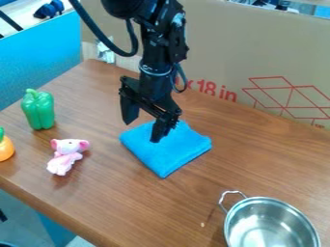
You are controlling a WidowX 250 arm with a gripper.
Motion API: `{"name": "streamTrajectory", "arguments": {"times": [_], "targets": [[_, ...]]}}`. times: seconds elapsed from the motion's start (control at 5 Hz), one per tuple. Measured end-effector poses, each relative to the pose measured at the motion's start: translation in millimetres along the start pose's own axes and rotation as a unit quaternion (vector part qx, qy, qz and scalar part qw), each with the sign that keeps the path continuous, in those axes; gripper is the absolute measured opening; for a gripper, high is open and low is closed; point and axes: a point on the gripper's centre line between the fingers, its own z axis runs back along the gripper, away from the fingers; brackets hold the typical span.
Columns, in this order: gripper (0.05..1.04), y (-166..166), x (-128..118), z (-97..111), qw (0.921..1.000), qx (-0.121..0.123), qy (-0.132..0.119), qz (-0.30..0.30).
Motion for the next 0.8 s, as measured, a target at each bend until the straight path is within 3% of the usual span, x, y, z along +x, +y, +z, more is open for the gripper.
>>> {"name": "streamTrajectory", "arguments": {"times": [0.2, 0.4, 0.6, 0.8], "targets": [[1.001, 5, 5, -10, 0.9977, -0.001, -0.01, 0.067], [1.001, 1, 6, -27, 0.9937, -0.021, 0.013, 0.109], [1.001, -7, 6, -35, 0.9913, -0.018, 0.036, 0.126], [1.001, -23, 7, -46, 0.9901, -0.034, 0.056, 0.124]]}}
